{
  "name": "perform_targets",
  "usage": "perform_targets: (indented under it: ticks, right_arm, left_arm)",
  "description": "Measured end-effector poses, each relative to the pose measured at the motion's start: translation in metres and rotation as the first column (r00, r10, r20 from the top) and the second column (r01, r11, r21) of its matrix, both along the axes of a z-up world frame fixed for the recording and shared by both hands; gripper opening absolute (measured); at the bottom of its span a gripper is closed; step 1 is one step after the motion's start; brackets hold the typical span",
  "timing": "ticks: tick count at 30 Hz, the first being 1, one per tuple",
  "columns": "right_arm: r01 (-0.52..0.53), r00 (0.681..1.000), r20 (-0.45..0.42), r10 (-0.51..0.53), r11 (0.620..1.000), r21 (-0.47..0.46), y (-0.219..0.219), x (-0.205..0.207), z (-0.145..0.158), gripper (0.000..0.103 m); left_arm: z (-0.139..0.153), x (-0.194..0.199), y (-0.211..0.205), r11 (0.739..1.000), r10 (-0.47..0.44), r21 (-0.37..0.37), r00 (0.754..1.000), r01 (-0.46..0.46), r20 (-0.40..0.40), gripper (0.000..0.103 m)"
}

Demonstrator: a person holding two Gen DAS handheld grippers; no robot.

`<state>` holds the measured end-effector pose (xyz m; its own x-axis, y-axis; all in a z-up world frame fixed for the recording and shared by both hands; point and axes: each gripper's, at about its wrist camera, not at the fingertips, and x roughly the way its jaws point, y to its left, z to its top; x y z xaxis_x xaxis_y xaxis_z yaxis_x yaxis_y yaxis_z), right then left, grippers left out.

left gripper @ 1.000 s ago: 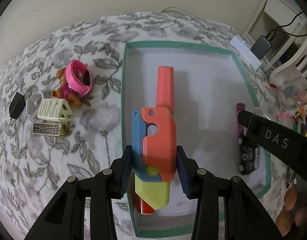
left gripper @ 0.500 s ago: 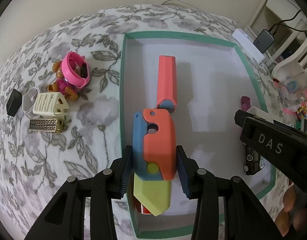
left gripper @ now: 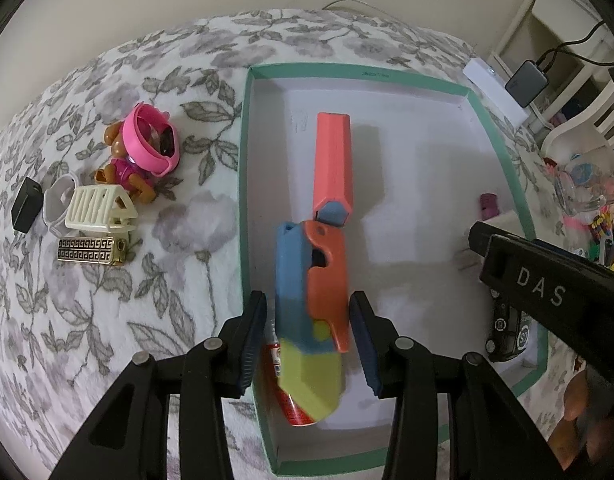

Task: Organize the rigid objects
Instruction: 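Lower the plug adapter into the tray with the right tool while the left tool releases the toy knife, then move the right tool to the white plastic basket while the left tool moves to the gold patterned bar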

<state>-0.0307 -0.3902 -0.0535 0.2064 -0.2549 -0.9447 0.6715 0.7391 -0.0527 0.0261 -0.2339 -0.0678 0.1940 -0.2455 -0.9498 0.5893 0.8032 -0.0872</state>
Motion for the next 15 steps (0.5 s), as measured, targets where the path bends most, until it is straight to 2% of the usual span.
perform_targets:
  ticks: [4,7,10,12,15]
  right_arm:
    - [0.002,1.000,0.012,-0.002,1.000,-0.004,0.000,-0.001,0.009,0.065]
    - [-0.008,0.999,0.043,0.009,0.999,-0.036,0.002,-0.002,0.026,0.065]
    - [-0.010,0.997,0.075,0.015,0.998,-0.068,0.002,-0.003,0.045,0.065]
    - [-0.006,0.995,0.099,0.015,0.995,-0.095,0.003,-0.005,0.060,0.066]
    - [0.001,0.993,0.121,0.015,0.992,-0.129,0.006,-0.006,0.075,0.075]
  left_arm:
    - [0.008,-0.002,0.000,1.000,-0.005,-0.012,1.000,0.005,0.010,0.044]
    - [0.021,-0.003,0.003,0.999,-0.002,-0.041,1.000,0.003,0.025,0.046]
    - [0.034,0.000,0.008,0.998,0.019,-0.064,0.999,-0.016,0.041,0.059]
    - [0.041,0.003,0.012,0.996,0.041,-0.076,0.998,-0.037,0.049,0.060]
    - [0.049,0.011,0.022,0.993,0.082,-0.090,0.995,-0.077,0.053,0.062]
